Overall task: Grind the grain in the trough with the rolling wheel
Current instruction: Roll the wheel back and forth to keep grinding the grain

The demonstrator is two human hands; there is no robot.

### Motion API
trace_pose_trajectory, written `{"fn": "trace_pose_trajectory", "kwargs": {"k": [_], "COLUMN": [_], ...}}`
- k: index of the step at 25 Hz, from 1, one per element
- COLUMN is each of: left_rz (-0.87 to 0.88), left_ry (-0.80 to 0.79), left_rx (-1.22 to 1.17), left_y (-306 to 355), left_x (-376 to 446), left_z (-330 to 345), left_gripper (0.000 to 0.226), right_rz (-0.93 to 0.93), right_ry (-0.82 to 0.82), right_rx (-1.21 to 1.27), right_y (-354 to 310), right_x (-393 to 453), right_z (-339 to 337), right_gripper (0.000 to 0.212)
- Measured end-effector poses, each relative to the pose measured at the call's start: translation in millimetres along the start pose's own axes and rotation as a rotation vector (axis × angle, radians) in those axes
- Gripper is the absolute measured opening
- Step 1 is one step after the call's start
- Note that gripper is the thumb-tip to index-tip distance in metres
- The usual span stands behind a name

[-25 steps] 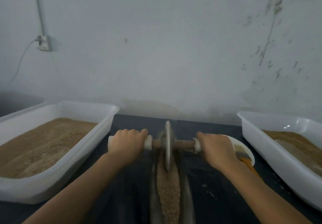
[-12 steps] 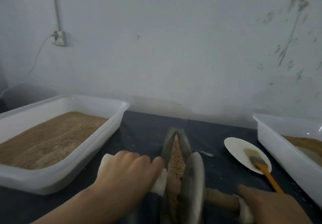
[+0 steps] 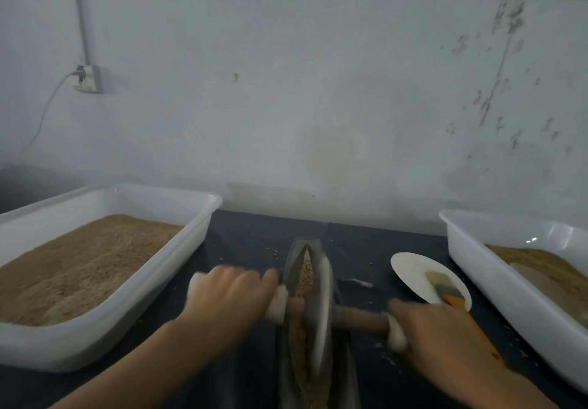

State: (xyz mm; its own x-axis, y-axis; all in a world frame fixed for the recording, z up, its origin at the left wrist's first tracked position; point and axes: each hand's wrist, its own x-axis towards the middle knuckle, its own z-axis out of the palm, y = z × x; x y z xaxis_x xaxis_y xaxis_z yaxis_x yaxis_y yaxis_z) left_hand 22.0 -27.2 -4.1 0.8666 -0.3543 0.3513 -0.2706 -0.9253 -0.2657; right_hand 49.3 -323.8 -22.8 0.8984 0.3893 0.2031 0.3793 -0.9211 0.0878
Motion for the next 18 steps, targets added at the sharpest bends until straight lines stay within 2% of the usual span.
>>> {"fn": "trace_pose_trajectory", "kwargs": {"k": [2,3,5,6,7,9,11,14,18], "left_rz": [0.108,0.154,0.177,0.158,0.122,-0.006,-0.147,-0.215,-0.119], "left_ry": [0.105,0.174,0.14,0.075,0.001,-0.005,-0.012,-0.038,-0.137], "left_rx": [-0.067,-0.105,-0.093,-0.062,-0.039,-0.019,-0.058,-0.107,-0.182], "left_y": [6.2,5.6,4.3,4.7,5.0,-3.2,-15.4,-24.9,-13.6], "left_x": [-39.8,-52.2,-57.7,-51.3,-39.5,-4.8,31.4,52.7,-5.9], "left_z": [-12.2,-13.3,-17.0,-17.7,-14.4,4.7,18.4,26.9,23.1], "left_gripper": [0.044,0.042,0.041,0.042,0.044,0.039,0.029,0.024,0.035], "right_rz": [-0.049,-0.043,0.077,0.092,0.076,0.046,0.029,0.013,-0.073], "right_ry": [0.004,-0.095,-0.353,-0.35,-0.285,-0.009,0.164,0.17,0.05], "right_rx": [-0.008,0.036,0.041,0.037,0.007,-0.091,-0.189,-0.25,-0.162], "right_y": [8.8,11.3,6.8,0.2,-7.3,-18.1,-22.9,-24.3,-25.0], "right_x": [-18.3,-22.7,-22.5,-19.6,-12.3,11.9,45.7,76.2,19.5], "right_z": [-7.9,-14.6,-16.1,-13.0,-9.8,-5.0,-12.4,-32.0,-17.5], "right_gripper": [0.026,0.018,0.009,0.015,0.019,0.02,0.021,0.021,0.02]}}
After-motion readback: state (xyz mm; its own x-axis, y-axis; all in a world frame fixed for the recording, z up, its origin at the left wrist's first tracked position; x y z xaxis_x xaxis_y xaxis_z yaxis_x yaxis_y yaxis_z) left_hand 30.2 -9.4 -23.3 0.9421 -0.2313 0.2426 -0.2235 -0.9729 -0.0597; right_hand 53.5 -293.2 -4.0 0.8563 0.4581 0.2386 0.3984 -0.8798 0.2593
